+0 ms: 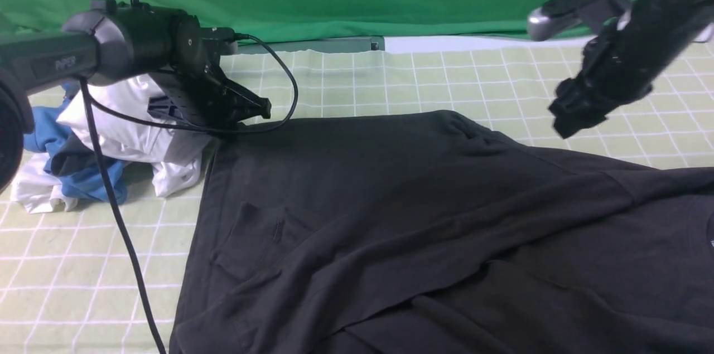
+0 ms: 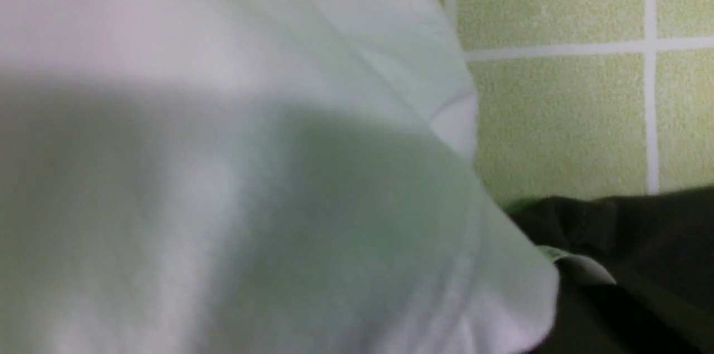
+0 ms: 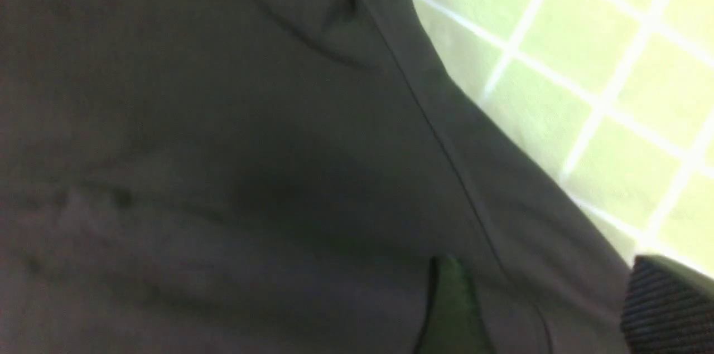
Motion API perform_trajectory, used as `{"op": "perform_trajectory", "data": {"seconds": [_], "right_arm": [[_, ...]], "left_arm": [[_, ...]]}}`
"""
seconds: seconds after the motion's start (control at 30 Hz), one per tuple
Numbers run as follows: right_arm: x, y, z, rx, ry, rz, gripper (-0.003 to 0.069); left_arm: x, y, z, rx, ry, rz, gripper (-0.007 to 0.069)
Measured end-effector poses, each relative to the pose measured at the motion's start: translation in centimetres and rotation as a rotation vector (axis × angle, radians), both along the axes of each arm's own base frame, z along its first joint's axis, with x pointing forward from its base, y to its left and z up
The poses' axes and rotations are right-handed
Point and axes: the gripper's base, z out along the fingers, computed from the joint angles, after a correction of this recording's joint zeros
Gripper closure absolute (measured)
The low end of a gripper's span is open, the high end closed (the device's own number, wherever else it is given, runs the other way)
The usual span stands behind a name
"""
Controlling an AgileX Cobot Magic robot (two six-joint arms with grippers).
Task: Fold a long-sleeved shirt over a green coffee tablecloth.
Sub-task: 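Grasp the near edge of the shirt at its hem and shoulder corners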
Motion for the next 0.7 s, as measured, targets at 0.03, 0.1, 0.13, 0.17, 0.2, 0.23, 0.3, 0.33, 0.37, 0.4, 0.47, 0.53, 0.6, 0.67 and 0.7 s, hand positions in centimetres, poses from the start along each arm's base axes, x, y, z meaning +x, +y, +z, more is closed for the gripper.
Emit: {"op": "perform_trajectory", "data": {"seconds": [0.03,0.1,0.13,0.17,0.2,0.23,0.3,0.33,0.37,0.4,0.47,0.53,0.6,0.67,0.7], "right_arm": [[0.8,0.4,-0.7,0.013,0.013,0.012,0.0223],[1.6,0.8,-1.5,0.037,0.028,0.030,0.0206],[2.3,1.2,-2.1,0.058,0.039,0.041,0.0197],[2.4,1.3,-2.2,0.065,0.042,0.046,0.0195],[3.2,1.8,-2.8,0.096,0.054,0.057,0.0190],[3.7,2.1,-3.1,0.110,0.060,0.063,0.0188],[4.4,2.6,-3.7,0.123,0.072,0.073,0.0186],[4.6,2.8,-3.9,0.125,0.078,0.079,0.0187],[4.8,3.0,-4.2,0.124,0.084,0.091,0.0185],[5.1,3.1,-4.4,0.123,0.090,0.101,0.0183],[5.4,3.6,-4.8,0.122,0.095,0.122,0.0177],[5.6,4.0,-5.4,0.120,0.100,0.138,0.0176],[5.7,4.1,-5.9,0.115,0.109,0.156,0.0176],[5.8,4.2,-7.0,0.108,0.131,0.168,0.0176],[5.9,4.2,-7.8,0.105,0.141,0.170,0.0180]], "left_arm": [[-0.3,-0.1,0.7,0.001,-0.001,-0.005,0.0611],[-0.5,-0.3,1.7,0.000,-0.015,-0.013,0.0611],[-0.7,-0.5,2.7,-0.002,-0.036,-0.016,0.0611],[-0.7,-0.5,2.8,-0.003,-0.038,-0.016,0.0611],[-0.9,-0.7,3.8,-0.004,-0.058,-0.023,0.0611],[-1.0,-0.8,4.5,-0.005,-0.071,-0.028,0.0611],[-1.2,-0.8,5.2,-0.006,-0.080,-0.029,0.0611],[-1.3,-0.8,5.3,-0.006,-0.076,-0.029,0.0611],[-1.4,-0.8,5.4,-0.005,-0.071,-0.029,0.0611],[-1.5,-0.8,5.4,-0.004,-0.061,-0.029,0.0611],[-1.6,-0.7,5.3,0.014,-0.044,-0.035,0.0611],[-1.6,-0.6,5.3,0.021,-0.045,-0.038,0.0611],[-1.6,-0.6,5.3,0.020,-0.055,-0.039,0.0611],[-1.4,-0.7,5.4,0.008,-0.072,-0.040,0.0611],[-1.3,-0.8,5.4,-0.003,-0.081,-0.036,0.0611]]}}
